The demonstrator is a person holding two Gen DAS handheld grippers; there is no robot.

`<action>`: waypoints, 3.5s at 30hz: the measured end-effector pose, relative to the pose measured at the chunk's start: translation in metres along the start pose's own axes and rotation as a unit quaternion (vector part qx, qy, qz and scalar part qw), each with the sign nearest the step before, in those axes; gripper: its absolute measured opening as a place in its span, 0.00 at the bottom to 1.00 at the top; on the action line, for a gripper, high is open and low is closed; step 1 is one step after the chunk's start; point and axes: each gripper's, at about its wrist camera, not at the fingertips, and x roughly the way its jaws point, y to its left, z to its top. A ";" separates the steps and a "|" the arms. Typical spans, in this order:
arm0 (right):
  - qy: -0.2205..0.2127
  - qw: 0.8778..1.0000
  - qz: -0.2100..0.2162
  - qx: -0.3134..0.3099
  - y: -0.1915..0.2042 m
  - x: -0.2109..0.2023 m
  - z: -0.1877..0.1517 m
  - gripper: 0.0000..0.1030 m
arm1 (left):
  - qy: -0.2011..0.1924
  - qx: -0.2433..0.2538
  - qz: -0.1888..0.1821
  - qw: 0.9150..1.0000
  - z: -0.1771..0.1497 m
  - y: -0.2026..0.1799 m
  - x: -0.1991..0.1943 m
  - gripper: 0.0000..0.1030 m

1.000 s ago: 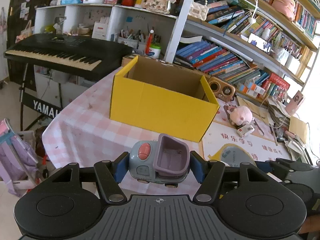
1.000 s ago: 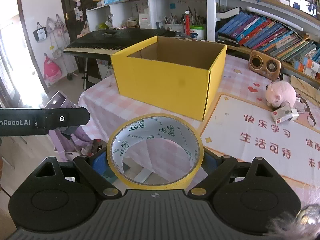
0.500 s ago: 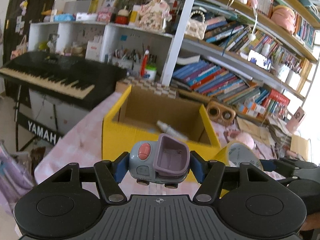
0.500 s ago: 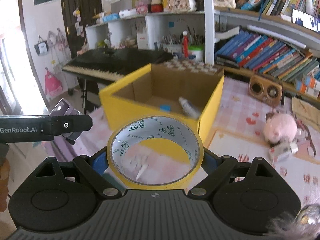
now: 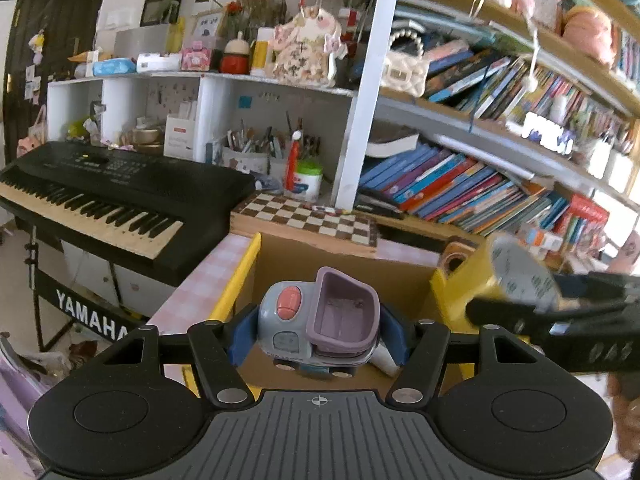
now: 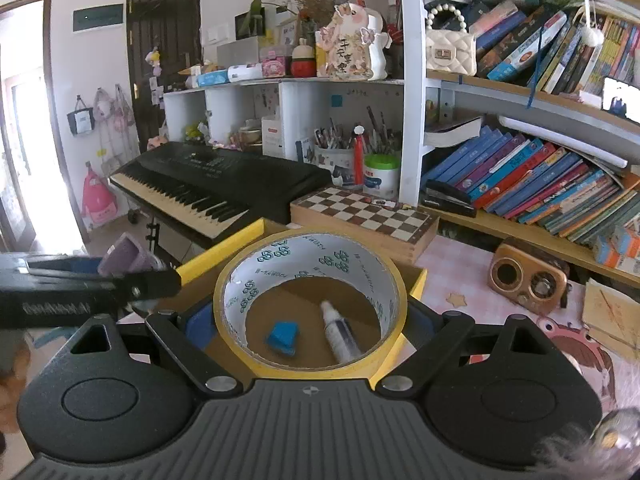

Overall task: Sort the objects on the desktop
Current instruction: 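Lift the tape roll and toy car and carry both toward the yellow box, then lower the toy car and tape roll into the yellow box and open both grippers, then raise both open tools out of the yellow box and withdraw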

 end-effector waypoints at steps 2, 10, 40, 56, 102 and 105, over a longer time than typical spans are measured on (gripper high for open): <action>-0.001 1.000 0.004 0.014 -0.008 0.011 0.007 0.88 | 0.012 0.011 0.006 1.000 0.001 -0.001 0.015 0.62; 0.027 0.998 0.045 0.018 -0.015 0.065 0.031 0.88 | 0.091 0.040 0.010 0.995 -0.012 -0.008 0.076 0.62; 0.291 0.944 0.129 -0.088 0.022 0.255 0.021 0.88 | 0.191 0.076 0.002 0.979 -0.039 -0.042 0.104 0.65; 0.209 0.973 0.100 -0.017 -0.005 0.189 0.037 0.89 | 0.096 0.046 0.026 0.994 -0.017 -0.027 0.057 0.82; -0.001 0.989 -0.117 0.087 0.018 -0.076 -0.077 0.94 | 0.005 0.018 0.028 0.999 -0.064 0.001 -0.107 0.86; 0.000 0.989 -0.121 0.081 0.030 -0.087 -0.092 0.94 | 0.008 0.014 0.027 1.000 -0.072 0.001 -0.113 0.86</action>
